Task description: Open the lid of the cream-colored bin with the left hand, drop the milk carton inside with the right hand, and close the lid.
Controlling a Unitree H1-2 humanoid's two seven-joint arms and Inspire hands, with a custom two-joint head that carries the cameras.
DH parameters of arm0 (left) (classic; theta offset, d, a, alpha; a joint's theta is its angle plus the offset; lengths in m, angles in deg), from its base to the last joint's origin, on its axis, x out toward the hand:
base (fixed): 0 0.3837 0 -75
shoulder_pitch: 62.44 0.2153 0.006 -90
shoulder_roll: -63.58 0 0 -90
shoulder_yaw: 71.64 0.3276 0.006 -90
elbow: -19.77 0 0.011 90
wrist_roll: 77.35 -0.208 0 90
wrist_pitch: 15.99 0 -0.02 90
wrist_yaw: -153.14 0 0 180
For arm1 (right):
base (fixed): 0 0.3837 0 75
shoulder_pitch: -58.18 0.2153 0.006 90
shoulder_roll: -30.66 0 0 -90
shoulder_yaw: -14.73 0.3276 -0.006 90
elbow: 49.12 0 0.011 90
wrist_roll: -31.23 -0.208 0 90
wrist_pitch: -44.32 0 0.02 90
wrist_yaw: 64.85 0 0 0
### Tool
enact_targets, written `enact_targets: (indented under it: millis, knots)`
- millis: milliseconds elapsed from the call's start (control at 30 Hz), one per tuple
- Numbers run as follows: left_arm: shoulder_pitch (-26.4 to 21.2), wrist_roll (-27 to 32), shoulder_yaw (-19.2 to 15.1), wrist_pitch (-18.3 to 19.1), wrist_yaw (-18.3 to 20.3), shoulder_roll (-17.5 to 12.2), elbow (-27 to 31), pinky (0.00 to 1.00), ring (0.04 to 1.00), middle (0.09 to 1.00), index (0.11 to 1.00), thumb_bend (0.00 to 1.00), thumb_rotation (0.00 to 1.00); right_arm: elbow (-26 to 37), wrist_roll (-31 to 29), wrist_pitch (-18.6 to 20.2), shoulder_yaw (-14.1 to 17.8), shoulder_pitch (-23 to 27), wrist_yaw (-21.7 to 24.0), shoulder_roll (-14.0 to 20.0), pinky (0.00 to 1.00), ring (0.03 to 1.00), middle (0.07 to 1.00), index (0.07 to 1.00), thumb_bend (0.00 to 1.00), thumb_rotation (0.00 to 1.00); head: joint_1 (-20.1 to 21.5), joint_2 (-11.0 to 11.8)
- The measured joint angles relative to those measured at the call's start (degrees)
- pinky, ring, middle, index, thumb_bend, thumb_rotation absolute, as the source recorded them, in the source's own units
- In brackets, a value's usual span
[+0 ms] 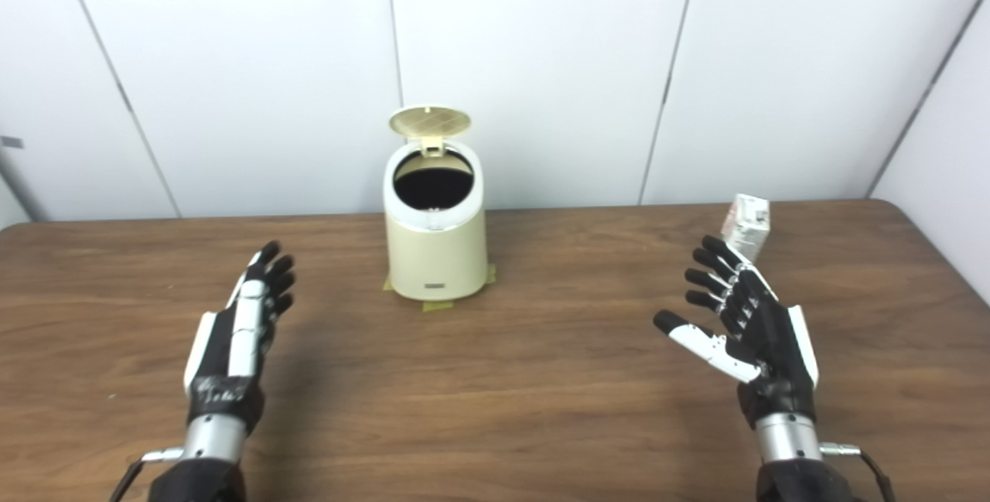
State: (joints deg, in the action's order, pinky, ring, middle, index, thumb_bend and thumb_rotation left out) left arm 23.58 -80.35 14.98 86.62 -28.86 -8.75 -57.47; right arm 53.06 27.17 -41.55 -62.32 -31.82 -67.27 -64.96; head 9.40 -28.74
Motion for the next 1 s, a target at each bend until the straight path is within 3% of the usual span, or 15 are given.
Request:
enact_targets:
  millis: [267, 433, 567, 667, 767, 900, 1000]
  knots:
    - [1.3, 1.1, 0.6, -0.2, 0.6, -1.3, 0.9, 0.97, 0.957, 0.955, 0.978, 0.45, 1.00, 3.1, 1.3, 3.3, 3.3, -1.4, -0.7, 3.5, 0.75, 0.783, 0.844, 0.819, 0.91, 0.28, 6.1, 0.1]
    - [1.5, 1.7, 0.5, -0.2, 0.7, -2.2, 1.1, 0.99, 0.965, 0.964, 0.986, 0.41, 1.00, 3.2, 3.4, 5.8, 4.4, -0.9, -2.4, 3.9, 0.76, 0.800, 0.850, 0.824, 0.87, 0.22, 10.5, 0.2]
    - [1.4, 3.3, 0.5, -0.2, 1.2, -3.0, 1.1, 1.00, 0.969, 0.966, 0.982, 0.40, 1.00, 2.7, 4.8, 7.3, 5.2, 1.6, -3.3, 4.4, 0.77, 0.808, 0.847, 0.825, 0.90, 0.21, 12.0, 0.0]
    - [1.5, 3.7, 0.7, -0.1, 2.0, -3.5, 1.4, 1.00, 0.977, 0.970, 0.986, 0.36, 1.00, 0.6, 5.8, 7.5, 5.4, 4.9, -3.4, 6.9, 0.71, 0.836, 0.875, 0.848, 0.87, 0.16, 12.9, 0.0]
    - [1.5, 3.8, 0.8, 0.2, 2.4, -3.8, 2.6, 1.00, 0.981, 0.970, 0.988, 0.36, 1.00, 0.2, 8.6, 9.4, 4.7, 7.2, -3.4, 9.6, 0.77, 0.856, 0.873, 0.871, 0.86, 0.16, 13.7, -0.1]
    - [1.5, 3.5, 1.2, 0.8, 2.6, -4.8, 4.1, 1.00, 0.980, 0.969, 0.994, 0.36, 1.00, -3.6, 12.1, 13.8, 3.3, 11.1, -3.4, 12.0, 0.65, 0.839, 0.876, 0.874, 0.87, 0.14, 14.2, -0.3]
    - [1.6, 3.4, 1.4, 1.7, 2.6, -5.0, 4.4, 1.00, 0.979, 0.968, 0.997, 0.35, 1.00, -8.0, 13.5, 14.9, 2.2, 13.4, -3.1, 13.4, 0.59, 0.830, 0.878, 0.877, 0.87, 0.12, 14.0, -0.4]
